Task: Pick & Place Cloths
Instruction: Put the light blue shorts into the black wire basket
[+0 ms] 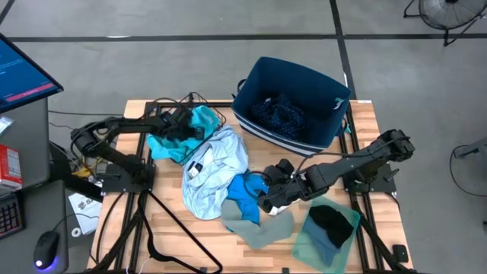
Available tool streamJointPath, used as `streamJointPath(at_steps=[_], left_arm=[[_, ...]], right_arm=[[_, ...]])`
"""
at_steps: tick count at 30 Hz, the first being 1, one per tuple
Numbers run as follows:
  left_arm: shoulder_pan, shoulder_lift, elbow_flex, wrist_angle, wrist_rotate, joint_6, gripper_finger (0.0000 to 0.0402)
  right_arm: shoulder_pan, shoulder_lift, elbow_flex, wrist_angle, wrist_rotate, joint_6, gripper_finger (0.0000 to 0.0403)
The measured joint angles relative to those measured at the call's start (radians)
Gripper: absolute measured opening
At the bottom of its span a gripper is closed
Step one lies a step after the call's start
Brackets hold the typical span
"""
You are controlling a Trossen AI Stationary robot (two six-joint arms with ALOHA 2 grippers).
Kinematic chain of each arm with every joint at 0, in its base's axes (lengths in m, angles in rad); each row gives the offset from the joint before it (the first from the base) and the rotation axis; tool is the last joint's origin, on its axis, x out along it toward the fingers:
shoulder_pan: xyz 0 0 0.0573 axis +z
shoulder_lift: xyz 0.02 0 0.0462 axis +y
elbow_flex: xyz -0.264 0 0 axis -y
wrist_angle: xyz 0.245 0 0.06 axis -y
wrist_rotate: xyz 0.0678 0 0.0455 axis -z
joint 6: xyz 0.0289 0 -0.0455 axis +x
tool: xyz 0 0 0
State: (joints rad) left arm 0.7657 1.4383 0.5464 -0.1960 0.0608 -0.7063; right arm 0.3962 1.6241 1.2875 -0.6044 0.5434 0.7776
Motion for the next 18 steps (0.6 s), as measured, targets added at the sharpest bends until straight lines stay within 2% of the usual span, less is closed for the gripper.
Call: streamJointPath(at_steps=[7,14,18], left_arm=[[0.053,-0.171,-0.003,-0.009,0.023,-0.008,0.0001],[0.043,-0.415,-0.003,-0.008,0.020,-0.071,0.0001],[0.009,-0.563,-0.003,-0.005,0.063,-0.087,0.0001]], right_arm=[[0.001,0.000,0.000,0.011,-0.004,-0.003,0.0322],[0.001,0.000,0.000,0.015,-0.004,-0.003,0.0322],[0.003,0.000,0.000,0.015,-0.004,-0.003,0.0322]])
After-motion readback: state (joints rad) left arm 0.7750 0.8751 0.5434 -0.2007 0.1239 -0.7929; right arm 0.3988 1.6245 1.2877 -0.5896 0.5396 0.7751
